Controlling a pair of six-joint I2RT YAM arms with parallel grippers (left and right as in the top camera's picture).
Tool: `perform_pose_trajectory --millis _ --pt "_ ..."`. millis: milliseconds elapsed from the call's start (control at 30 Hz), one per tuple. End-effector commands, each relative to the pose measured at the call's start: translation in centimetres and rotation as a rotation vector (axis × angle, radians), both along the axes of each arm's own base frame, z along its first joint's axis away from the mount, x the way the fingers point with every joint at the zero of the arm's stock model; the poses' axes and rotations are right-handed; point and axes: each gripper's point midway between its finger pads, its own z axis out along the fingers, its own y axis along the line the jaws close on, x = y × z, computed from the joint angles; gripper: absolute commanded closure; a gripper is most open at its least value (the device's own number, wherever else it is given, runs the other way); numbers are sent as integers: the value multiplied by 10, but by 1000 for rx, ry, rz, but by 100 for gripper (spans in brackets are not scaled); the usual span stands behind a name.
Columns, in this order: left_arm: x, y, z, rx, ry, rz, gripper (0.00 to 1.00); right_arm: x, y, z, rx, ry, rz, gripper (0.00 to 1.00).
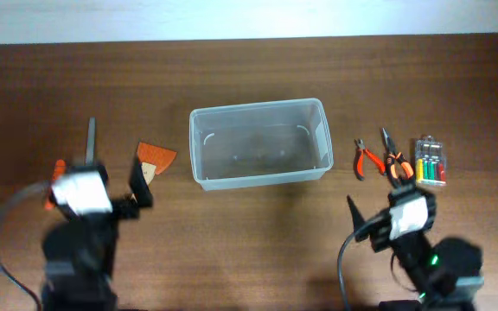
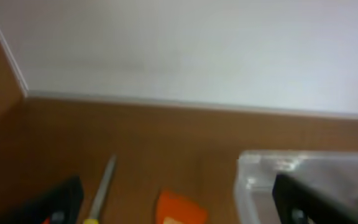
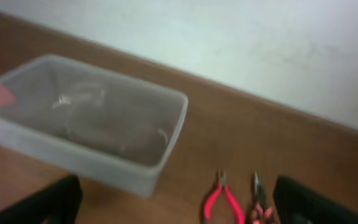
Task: Pack container
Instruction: 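Move the left gripper over the orange scraper's wooden handle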
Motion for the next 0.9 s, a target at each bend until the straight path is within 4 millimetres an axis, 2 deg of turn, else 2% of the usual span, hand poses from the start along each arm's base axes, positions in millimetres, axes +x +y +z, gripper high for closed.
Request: perform_pose_trajectory --millis 0,100,167,233,300,367,500,567,633,700,767,867 --pt "47 16 18 5 172 28 1 20 2 43 30 94 3 2" --pt "80 13 17 -50 312 -33 1 37 -1 63 24 260 -13 2" --pt "100 13 5 -73 436 -48 1 50 -5 72 12 433 -34 1" --pt "106 13 -7 -87 518 -49 1 60 -3 76 17 526 -26 1" --pt "106 5 -23 -122 589 -84 1 70 8 79 53 604 28 2" --pt "101 0 -38 -143 654 -103 1 74 17 73 88 694 72 2" --pt "94 7 -66 -133 774 -63 1 88 22 50 114 809 93 1" --pt "88 9 -88 -93 869 -83 1 98 21 36 120 849 85 1" --pt "81 6 -110 -29 968 -151 1 108 11 29 190 886 -18 2" --pt "77 3 -132 16 1057 -214 1 121 -13 20 267 912 -197 2" --pt "82 4 -149 21 1098 -223 1 131 -44 15 296 895 -350 1" --pt "88 6 -169 21 1139 -219 1 140 -71 17 379 859 -443 1"
